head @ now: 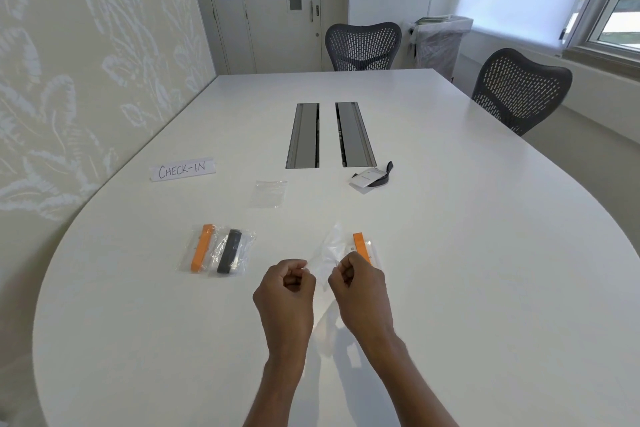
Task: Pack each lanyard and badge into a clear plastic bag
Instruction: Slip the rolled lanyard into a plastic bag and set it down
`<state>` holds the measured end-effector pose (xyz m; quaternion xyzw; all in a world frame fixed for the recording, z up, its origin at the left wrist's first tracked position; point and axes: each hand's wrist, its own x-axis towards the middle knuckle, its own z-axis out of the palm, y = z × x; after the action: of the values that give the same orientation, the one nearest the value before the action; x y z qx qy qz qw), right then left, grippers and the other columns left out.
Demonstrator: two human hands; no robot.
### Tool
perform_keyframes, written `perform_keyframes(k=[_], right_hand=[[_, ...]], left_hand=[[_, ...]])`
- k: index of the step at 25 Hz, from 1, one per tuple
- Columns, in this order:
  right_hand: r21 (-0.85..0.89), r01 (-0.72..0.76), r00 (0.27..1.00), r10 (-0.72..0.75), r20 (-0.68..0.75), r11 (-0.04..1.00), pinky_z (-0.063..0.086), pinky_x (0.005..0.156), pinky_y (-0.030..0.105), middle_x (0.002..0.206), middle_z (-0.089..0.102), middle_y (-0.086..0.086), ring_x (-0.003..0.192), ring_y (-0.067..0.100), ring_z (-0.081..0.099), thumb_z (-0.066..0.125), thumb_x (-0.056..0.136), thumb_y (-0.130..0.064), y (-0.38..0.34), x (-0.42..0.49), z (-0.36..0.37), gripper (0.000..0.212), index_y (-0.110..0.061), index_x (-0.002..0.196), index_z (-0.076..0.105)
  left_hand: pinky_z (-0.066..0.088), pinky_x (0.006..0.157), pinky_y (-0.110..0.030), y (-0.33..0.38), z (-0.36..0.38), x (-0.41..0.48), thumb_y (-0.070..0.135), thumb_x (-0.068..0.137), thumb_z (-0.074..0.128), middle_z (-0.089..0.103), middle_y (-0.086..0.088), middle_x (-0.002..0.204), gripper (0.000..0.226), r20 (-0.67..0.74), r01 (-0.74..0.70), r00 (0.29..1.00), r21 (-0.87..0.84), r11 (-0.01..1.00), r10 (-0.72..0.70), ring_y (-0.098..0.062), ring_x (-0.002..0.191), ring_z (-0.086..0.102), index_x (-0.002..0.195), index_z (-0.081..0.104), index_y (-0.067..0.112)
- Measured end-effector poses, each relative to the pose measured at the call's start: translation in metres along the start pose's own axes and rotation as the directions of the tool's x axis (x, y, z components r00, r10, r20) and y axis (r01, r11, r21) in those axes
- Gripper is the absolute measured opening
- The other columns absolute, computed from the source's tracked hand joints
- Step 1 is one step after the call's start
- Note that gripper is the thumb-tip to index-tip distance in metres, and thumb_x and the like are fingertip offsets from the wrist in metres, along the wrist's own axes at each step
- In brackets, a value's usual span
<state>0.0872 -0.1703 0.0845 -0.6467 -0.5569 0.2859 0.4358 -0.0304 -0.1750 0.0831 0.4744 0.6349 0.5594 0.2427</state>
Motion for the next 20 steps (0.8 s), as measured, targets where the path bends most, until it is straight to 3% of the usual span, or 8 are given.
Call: perform_keyframes(k=[3,5,8,11,15,18,20], right_hand=[[0.164,0.001,0.988,-0.026,0.150,0.986,0.060,0.064,0.029,0.074,0.070,-0.003,0.064,0.009,0.068,0.063,0.100,-0.010,-0.003,-0.001,0.006,0.011,-0.019,0.094,0.061],[0.247,-0.011,0.984,-0.033,0.174,0.969,0.063,0.067,0.039,0.075,0.073,0.004,0.066,0.019,0.071,0.063,0.101,-0.006,-0.003,-0.002,0.010,0.011,-0.016,0.096,0.063],[0.295,-0.042,0.990,-0.001,0.142,0.955,0.062,0.064,0.035,0.073,0.072,0.006,0.063,0.021,0.070,0.064,0.098,-0.002,0.000,-0.002,0.012,0.013,-0.014,0.093,0.064],[0.197,-0.077,0.996,0.067,0.057,0.977,0.059,0.065,0.037,0.074,0.069,0.000,0.064,0.019,0.067,0.066,0.095,-0.005,0.005,0.000,0.008,0.019,-0.022,0.089,0.061],[0.076,0.029,0.999,-0.031,0.022,0.997,0.048,0.061,0.015,0.097,0.063,-0.018,0.074,0.002,0.061,0.074,0.094,-0.019,0.004,0.000,0.010,0.025,-0.033,0.102,0.054],[0.031,0.092,0.996,-0.092,-0.006,0.995,0.047,0.065,0.016,0.100,0.057,-0.018,0.080,0.004,0.058,0.073,0.094,-0.017,0.004,0.003,0.015,0.027,-0.030,0.102,0.051],[0.022,0.055,0.997,-0.054,-0.060,0.998,0.049,0.069,0.025,0.097,0.059,-0.012,0.082,0.008,0.058,0.067,0.094,-0.009,0.010,0.008,0.014,0.021,-0.024,0.100,0.053]], left_hand=[[0.053,0.064,-0.009,0.002,0.003,-0.001,0.003,0.092,0.074,0.077,0.008,0.081,0.016,0.040,0.004,0.999,-0.036,0.999,-0.003,-0.004,0.073,0.073,0.097,0.078,0.017],[0.054,0.063,-0.010,0.002,0.004,-0.002,0.006,0.094,0.075,0.076,0.006,0.085,0.013,0.048,0.001,0.999,-0.047,0.999,0.001,-0.008,0.075,0.074,0.100,0.077,0.018],[0.053,0.069,-0.009,0.002,0.002,0.001,0.005,0.094,0.077,0.072,0.004,0.086,0.018,0.018,-0.062,0.998,0.006,0.998,0.062,-0.009,0.078,0.072,0.107,0.075,0.018],[0.051,0.070,-0.006,0.001,0.000,0.004,-0.003,0.090,0.077,0.069,0.000,0.086,0.025,-0.056,-0.131,0.989,0.072,0.989,0.135,-0.011,0.078,0.070,0.106,0.073,0.015],[0.051,0.070,-0.006,-0.001,0.001,0.002,-0.009,0.087,0.078,0.067,0.001,0.094,0.024,-0.024,-0.183,0.982,0.104,0.978,0.186,-0.010,0.079,0.070,0.097,0.076,0.013],[0.050,0.068,-0.006,0.001,0.003,0.000,-0.009,0.087,0.076,0.066,0.004,0.095,0.026,0.059,-0.188,0.981,0.111,0.976,0.182,-0.005,0.076,0.068,0.095,0.076,0.015],[0.048,0.068,-0.005,0.001,0.001,0.001,-0.011,0.085,0.076,0.066,0.006,0.095,0.029,0.101,-0.212,0.975,0.151,0.966,0.198,-0.003,0.074,0.066,0.095,0.076,0.016]])
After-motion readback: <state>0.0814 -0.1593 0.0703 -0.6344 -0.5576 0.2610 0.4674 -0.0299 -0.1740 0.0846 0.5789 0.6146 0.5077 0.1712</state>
